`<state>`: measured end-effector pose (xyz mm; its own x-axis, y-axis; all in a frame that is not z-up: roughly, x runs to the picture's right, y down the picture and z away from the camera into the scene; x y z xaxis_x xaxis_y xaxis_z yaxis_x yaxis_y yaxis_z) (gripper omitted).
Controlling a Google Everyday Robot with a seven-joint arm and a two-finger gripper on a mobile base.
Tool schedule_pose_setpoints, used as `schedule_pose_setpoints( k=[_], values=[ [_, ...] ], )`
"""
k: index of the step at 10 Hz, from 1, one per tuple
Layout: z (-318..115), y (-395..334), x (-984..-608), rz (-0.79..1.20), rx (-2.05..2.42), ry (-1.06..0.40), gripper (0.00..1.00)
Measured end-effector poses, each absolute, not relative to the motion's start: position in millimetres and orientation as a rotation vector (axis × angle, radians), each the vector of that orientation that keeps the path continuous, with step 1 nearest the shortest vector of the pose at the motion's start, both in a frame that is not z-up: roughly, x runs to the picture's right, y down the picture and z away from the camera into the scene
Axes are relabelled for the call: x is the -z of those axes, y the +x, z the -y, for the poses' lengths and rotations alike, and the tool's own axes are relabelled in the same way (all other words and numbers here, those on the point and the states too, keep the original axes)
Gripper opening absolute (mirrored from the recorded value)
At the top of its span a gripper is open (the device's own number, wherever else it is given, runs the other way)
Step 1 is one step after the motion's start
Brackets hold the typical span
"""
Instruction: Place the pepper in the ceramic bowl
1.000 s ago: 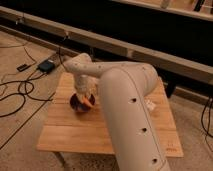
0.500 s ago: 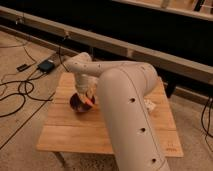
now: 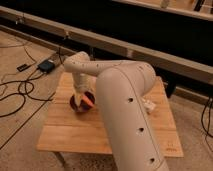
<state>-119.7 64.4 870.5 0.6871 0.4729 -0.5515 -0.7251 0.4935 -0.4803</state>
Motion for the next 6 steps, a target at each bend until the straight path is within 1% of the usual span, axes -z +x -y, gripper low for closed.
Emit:
schedule_pose_setpoints(
  k=[6],
  values=[
    [-60.8, -120.0, -868.9, -0.371, -0.753, -0.748, 0.72]
  ],
)
